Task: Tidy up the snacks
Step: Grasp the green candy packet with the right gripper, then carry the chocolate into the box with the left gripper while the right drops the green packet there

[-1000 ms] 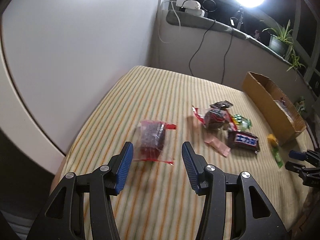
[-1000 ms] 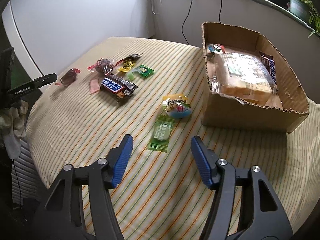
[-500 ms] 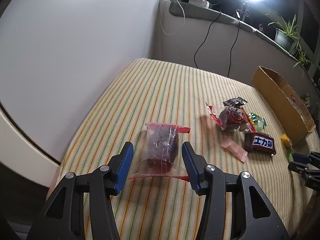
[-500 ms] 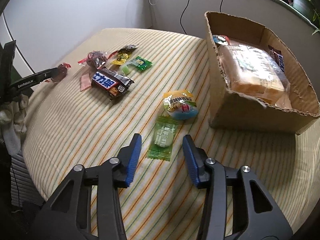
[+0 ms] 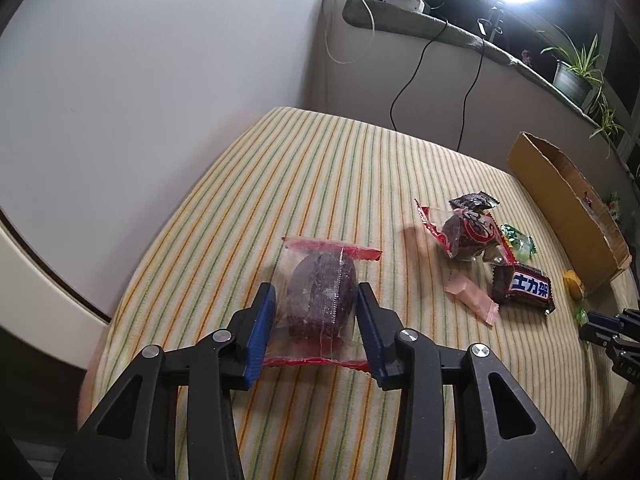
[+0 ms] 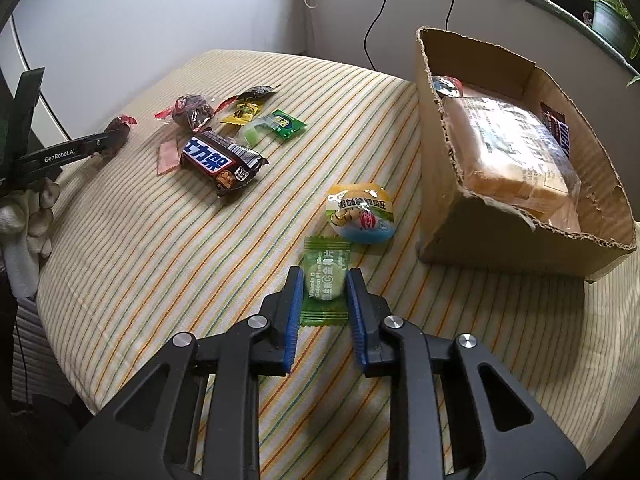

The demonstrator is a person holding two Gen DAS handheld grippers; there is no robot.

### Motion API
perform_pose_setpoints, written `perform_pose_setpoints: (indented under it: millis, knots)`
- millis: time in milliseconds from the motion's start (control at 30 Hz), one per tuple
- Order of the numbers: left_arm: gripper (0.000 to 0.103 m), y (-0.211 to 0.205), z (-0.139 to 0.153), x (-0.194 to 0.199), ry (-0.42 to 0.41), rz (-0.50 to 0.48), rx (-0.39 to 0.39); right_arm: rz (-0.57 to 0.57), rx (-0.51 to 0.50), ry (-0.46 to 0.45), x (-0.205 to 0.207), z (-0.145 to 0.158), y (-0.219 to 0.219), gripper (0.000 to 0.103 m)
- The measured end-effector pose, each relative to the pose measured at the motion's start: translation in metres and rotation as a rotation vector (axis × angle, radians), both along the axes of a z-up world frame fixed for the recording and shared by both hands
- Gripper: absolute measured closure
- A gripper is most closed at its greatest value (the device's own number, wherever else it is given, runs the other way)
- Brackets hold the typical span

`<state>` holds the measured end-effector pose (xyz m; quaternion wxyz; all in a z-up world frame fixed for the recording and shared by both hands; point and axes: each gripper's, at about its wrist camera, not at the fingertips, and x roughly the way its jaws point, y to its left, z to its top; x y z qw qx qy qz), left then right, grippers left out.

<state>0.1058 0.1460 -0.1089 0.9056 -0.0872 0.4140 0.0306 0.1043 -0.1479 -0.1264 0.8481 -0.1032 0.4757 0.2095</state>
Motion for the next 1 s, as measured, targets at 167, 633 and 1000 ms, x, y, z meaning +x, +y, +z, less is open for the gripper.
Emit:
perform_pose_setpoints:
  millis: [167, 633, 1000]
  knots:
    - [0.066, -0.001, 0.007, -0.004, -0.019, 0.002, -0.011, 0.002, 0.025, -0.012, -0.006, 0.008, -0.004, 0.081]
    - [0.066, -0.031, 0.040, -0.006, -0.094, -0.047, -0.052, -0.003, 0.091, -0.069, -0.022, 0.041, -0.026, 0.081]
    - [0.066, -0.092, 0.064, 0.011, -0.144, -0.177, -0.095, -0.054, 0.157, -0.123, -0.017, 0.070, -0.060, 0.081]
